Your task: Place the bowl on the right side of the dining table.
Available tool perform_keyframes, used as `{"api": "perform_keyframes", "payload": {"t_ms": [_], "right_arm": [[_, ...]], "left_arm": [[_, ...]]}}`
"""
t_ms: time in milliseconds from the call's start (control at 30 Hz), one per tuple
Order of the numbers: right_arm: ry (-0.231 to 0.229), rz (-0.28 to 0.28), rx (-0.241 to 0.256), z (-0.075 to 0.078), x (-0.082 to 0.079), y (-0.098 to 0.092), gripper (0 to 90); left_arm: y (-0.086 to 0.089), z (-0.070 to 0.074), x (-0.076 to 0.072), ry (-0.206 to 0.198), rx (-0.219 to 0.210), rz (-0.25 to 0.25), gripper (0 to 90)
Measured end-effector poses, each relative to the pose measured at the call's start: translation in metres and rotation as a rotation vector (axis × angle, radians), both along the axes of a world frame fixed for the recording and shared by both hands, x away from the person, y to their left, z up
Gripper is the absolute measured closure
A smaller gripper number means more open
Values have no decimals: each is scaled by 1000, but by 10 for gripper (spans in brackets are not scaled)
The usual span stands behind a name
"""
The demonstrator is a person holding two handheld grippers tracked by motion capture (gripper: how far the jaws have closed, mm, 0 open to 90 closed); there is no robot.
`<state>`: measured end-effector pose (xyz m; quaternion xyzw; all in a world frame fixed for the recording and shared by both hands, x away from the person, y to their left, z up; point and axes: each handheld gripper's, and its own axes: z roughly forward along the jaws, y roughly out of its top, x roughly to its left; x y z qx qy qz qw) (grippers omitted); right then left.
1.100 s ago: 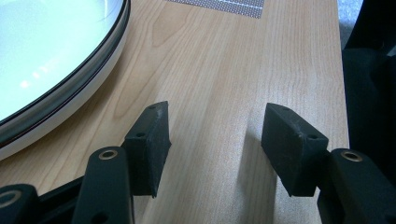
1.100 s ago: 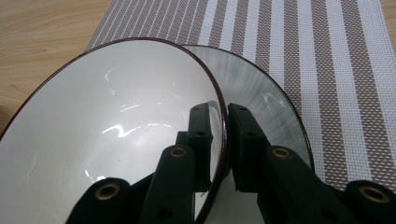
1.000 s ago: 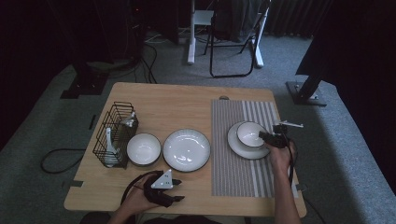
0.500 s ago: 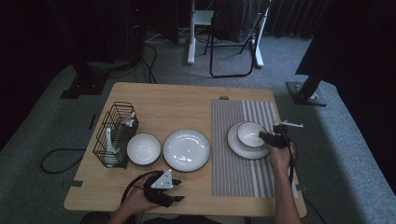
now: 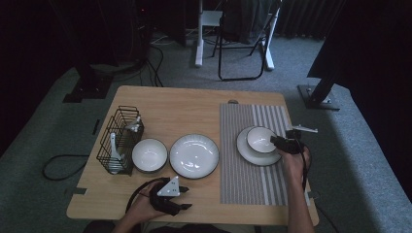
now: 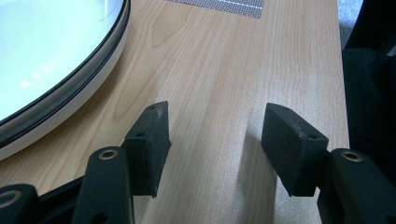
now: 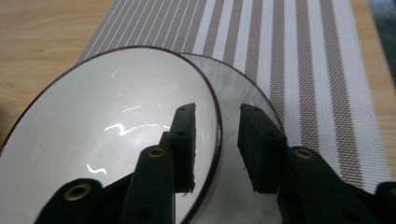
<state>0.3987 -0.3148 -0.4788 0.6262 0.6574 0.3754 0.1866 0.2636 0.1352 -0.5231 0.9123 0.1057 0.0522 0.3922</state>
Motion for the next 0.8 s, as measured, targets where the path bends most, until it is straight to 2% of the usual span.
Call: {"api": "perform_keyframes", "payload": {"t_ms": [233,367,633,733,800], "right_arm": [[-30,-4,-32,9,-7,-2,633],[-58,3,-60,19,-10,1,622],[-108,43,-76,35,-20,12,612],[-126,76,-50,39,-23,15,603],[-142,103,-55,41,-27,19,597]], "left_arm": [[0,0,0,-1,1,-1,427],[0,0,0,-1,1,-1,428],[0,0,0,-1,1,0,437],[0,0,0,0,-2,3,437],[0,0,0,-1,-1,2,437]]}}
